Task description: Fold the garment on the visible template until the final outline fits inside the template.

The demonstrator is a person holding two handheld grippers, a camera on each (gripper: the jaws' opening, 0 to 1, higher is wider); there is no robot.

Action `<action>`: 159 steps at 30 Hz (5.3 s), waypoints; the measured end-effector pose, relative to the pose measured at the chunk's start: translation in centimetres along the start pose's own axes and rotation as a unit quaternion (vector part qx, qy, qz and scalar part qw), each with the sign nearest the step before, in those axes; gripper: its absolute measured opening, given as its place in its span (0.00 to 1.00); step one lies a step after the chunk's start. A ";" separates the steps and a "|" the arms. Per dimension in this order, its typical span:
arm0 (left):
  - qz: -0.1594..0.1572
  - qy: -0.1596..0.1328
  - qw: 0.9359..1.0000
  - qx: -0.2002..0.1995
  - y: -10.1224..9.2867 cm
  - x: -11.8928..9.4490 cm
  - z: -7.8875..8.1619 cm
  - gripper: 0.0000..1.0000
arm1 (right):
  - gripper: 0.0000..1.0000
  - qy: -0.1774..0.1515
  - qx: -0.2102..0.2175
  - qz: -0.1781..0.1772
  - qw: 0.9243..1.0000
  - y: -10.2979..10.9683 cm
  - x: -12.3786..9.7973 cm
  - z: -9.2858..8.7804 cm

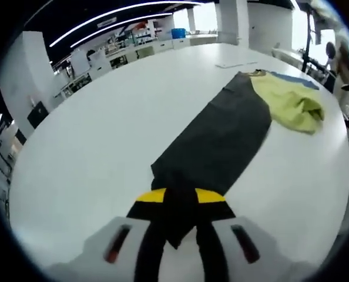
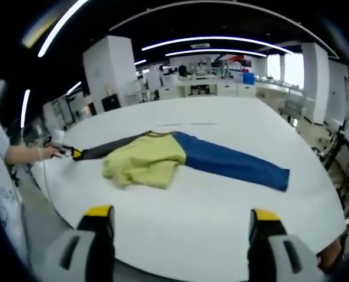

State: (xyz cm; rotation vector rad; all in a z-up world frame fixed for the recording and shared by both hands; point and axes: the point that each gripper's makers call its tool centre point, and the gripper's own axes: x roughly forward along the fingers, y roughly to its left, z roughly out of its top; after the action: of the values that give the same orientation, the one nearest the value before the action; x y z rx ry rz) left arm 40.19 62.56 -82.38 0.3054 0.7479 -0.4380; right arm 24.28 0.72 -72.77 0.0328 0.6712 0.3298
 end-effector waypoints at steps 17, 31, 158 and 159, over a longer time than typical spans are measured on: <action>0.071 -0.020 0.995 -0.071 3.8 -2.1 -1.5 0.20 | 0.96 -0.001 -0.002 0.004 1.000 0.0 0.3 0.1; 0.075 0.006 0.976 -0.205 5.3 -2.6 -5.4 0.10 | 0.96 0.001 -0.003 0.006 1.000 0.3 0.3 -0.2; -0.059 -0.128 0.989 -0.048 -22.6 -6.9 11.3 0.96 | 0.98 -0.028 -0.093 0.129 0.987 -6.2 3.4 3.5; -0.062 -0.129 0.989 -0.045 -22.9 -6.8 11.3 0.95 | 0.98 -0.028 -0.098 0.134 0.986 -5.7 3.6 3.8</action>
State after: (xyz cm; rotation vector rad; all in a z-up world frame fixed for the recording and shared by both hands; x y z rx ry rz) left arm 31.30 39.81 -72.26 0.1144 0.5337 -0.5482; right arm 30.90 -3.32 -72.70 -0.0563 0.5754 0.6512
